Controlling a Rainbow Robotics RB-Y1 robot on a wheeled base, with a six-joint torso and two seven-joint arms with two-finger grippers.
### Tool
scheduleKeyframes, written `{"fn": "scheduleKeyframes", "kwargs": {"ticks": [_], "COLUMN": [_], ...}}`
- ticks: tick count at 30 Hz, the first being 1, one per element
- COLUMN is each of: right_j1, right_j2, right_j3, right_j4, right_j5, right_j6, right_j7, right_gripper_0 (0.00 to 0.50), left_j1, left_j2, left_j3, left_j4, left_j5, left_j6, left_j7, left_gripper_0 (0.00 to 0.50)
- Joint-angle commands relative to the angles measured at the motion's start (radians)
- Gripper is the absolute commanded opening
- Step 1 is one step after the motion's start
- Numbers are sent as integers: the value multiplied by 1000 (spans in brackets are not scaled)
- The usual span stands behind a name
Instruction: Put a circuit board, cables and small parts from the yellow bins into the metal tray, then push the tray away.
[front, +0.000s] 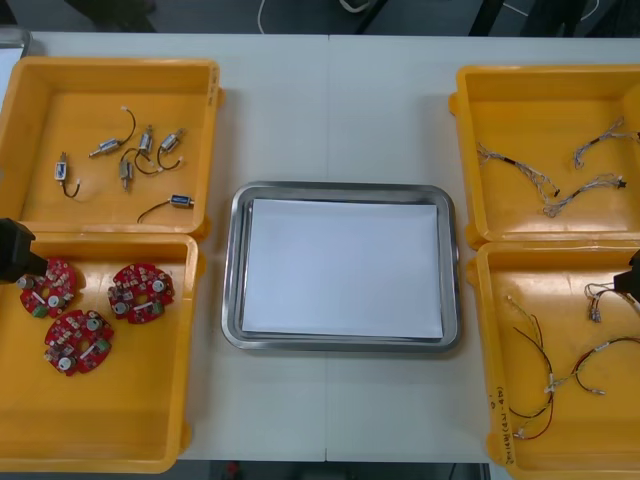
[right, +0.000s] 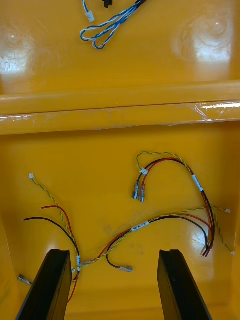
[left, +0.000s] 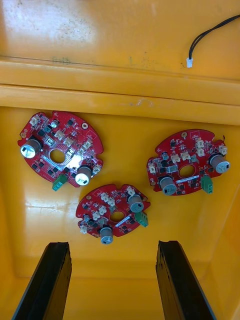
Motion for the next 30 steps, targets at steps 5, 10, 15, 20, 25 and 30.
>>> {"fn": "scheduleKeyframes", "kwargs": {"ticks": [5, 10, 15, 20, 25, 30], "right_j1": [30, 39, 42, 63, 112, 146], "right_j2": [-26, -26, -26, -38, -61, -71], "right_j3": [-29, -33, -67, -84, -95, -115], "right_j4": [-11, -11, -11, -12, -12, -12], "right_j5": [-19, -23, -34, -42, -49, -54], "right_j6": [3, 3, 3, 3, 3, 3], "right_j7": [-19, -14, 1, 21, 42, 62], "right_gripper_0": [500, 500, 500, 500, 500, 500], "left_j1": [14, 8, 11, 11, 13, 28], "left_j2": [15, 15, 19, 25, 27, 33], "left_j3": [18, 18, 18, 18, 20, 20], "left_j4": [-9, -7, 2, 71, 109, 109], "left_j5": [8, 11, 11, 28, 34, 38], "left_j6": [6, 6, 6, -1, -45, -86], "left_j7": [-80, -91, -114, -211, -295, -349], "left_gripper_0": [500, 500, 500, 500, 500, 500]}}
